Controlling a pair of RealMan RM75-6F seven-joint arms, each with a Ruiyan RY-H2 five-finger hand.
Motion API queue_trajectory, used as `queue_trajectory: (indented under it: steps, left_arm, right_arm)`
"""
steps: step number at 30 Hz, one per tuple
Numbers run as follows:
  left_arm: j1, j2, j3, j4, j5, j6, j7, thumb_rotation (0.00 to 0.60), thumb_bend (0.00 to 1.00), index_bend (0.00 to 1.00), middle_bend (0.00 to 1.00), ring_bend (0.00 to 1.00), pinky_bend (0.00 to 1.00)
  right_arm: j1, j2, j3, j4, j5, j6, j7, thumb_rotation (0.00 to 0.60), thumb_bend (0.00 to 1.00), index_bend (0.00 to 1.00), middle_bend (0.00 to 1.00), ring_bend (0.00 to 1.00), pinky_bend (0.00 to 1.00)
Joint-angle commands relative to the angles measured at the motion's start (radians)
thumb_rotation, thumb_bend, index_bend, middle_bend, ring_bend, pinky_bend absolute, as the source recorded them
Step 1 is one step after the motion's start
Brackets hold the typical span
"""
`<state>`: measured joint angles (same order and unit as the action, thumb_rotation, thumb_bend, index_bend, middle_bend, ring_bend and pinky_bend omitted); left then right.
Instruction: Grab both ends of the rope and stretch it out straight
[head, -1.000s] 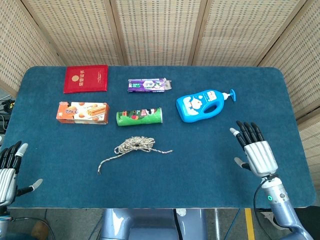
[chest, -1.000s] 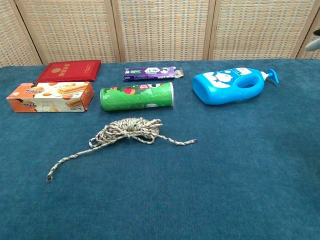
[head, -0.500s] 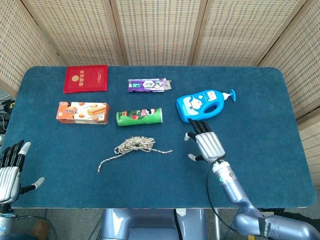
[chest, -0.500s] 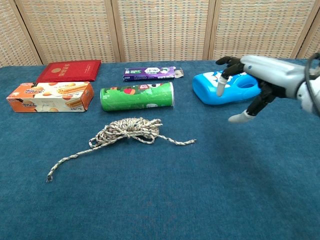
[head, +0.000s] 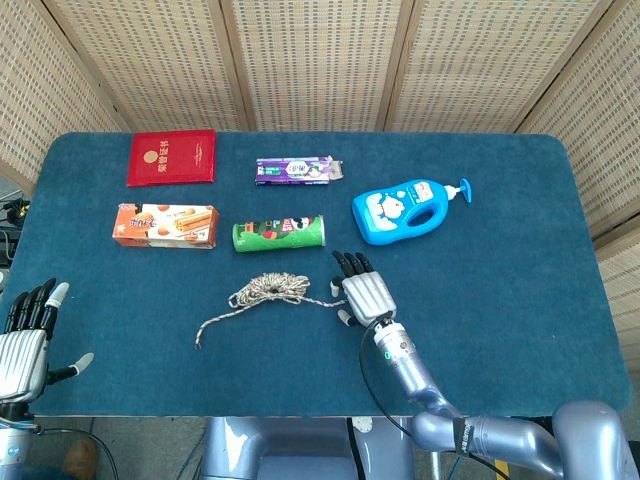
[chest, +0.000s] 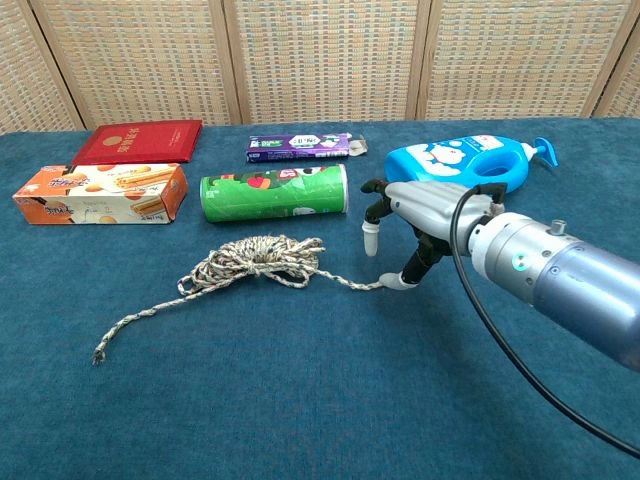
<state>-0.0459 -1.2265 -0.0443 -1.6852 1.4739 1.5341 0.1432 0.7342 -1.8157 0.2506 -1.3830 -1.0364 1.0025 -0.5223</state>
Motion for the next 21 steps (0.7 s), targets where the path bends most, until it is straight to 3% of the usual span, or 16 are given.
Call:
queue_trajectory:
  steps: [1,10,21]
  left_arm:
    - [0.000,0.002,0.000,0.000,-0.001,-0.002,-0.003,0.600,0.00,0.00,0.00,0.00,0.00]
    - [-0.002,0.006,0.001,-0.001,0.001,-0.008,-0.011,0.600,0.00,0.00,0.00,0.00,0.00]
    - [-0.003,0.008,0.002,-0.002,0.002,-0.011,-0.013,0.600,0.00,0.00,0.00,0.00,0.00]
  right_arm:
    - [0.011,-0.022,0.003,0.030,0.017,-0.005,0.000,0.600,0.28,0.47,0.00,0.00,0.00]
    - [0.023,-0.060,-0.006,0.101,0.047,-0.016,-0.009,0.600,0.28,0.47,0.00,0.00,0.00]
    - [0.048,-0.058,0.007,0.095,0.120,-0.043,-0.058,0.600,0.32,0.48,0.00,0.00,0.00]
